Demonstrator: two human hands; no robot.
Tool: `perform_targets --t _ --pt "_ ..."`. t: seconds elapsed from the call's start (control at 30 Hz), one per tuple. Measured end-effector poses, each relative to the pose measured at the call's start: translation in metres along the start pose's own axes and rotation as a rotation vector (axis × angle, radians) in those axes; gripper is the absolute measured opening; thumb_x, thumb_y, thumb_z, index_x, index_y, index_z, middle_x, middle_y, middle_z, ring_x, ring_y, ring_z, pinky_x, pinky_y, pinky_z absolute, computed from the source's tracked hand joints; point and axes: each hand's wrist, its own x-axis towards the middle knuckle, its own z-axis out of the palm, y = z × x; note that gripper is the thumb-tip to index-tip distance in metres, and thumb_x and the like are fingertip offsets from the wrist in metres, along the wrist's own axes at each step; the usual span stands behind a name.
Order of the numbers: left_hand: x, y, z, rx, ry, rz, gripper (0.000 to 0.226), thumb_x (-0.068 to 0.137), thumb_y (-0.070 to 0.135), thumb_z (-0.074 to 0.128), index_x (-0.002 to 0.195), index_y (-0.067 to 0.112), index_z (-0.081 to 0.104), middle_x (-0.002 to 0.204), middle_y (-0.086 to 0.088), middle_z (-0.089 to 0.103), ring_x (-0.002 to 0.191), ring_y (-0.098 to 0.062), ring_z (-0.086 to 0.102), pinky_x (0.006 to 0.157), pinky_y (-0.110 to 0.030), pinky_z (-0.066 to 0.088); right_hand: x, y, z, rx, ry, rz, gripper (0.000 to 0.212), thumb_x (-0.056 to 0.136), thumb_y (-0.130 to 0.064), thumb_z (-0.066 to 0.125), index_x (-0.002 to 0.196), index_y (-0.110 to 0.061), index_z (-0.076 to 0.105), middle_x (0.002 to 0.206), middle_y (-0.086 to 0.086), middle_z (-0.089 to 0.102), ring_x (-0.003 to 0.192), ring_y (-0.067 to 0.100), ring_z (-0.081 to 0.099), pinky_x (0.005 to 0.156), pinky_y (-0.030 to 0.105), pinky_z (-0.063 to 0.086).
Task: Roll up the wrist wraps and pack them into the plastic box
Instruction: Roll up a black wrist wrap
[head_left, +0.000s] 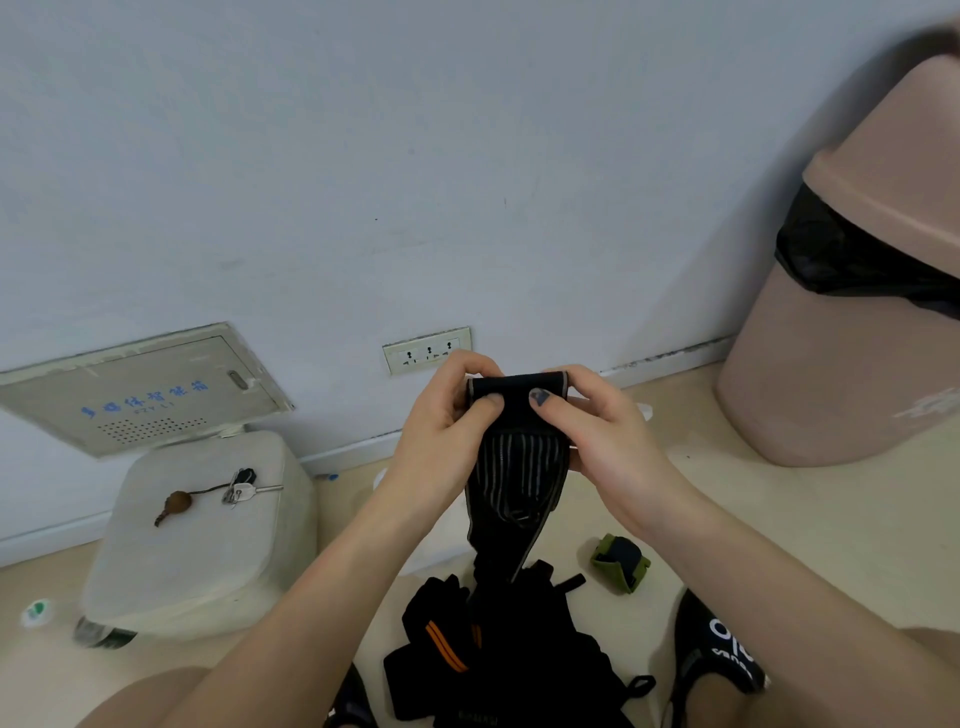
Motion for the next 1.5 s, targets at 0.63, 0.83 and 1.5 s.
perform_targets --t 0.63,0.83,1.5 --pt "-0.004 0.001 0.001 -0.105 -0.013 -0.024 0.034 0.093 -0.005 0.054 0.079 0.023 0.067 0.081 0.003 0.066 0.079 -0.011 0.062 0.068 -0.022 0.049 -0.001 -0.004 -0.003 0.035 -0.057 -0.011 0.015 0.103 -0.009 0.06 0.106 -0.014 0.074 0.084 0.002 0.073 0.077 0.012 0.071 0.063 0.022 0.054" --pt "-0.003 -0.001 0.0 -0.13 -0.055 -0.059 0.016 0.097 0.012 0.057 0.086 0.018 0.067 0.091 -0.007 0.068 0.085 -0.013 0.062 0.077 -0.029 0.047 0.0 -0.001 -0.005 -0.028 -0.032 -0.064 0.017 0.102 -0.007 0.061 0.106 -0.018 0.074 0.082 -0.001 0.071 0.08 0.012 0.069 0.067 0.022 0.055" --pt "-0.002 -0.002 -0.01 0.103 -0.074 0.12 0.023 0.095 -0.003 0.061 0.092 0.019 0.067 0.084 0.011 0.066 0.084 -0.007 0.06 0.073 -0.019 0.048 -0.002 -0.003 -0.008 -0.176 -0.119 -0.022 0.016 0.104 -0.025 0.059 0.113 -0.03 0.071 0.105 0.005 0.074 0.105 0.019 0.073 0.097 0.05 0.059"
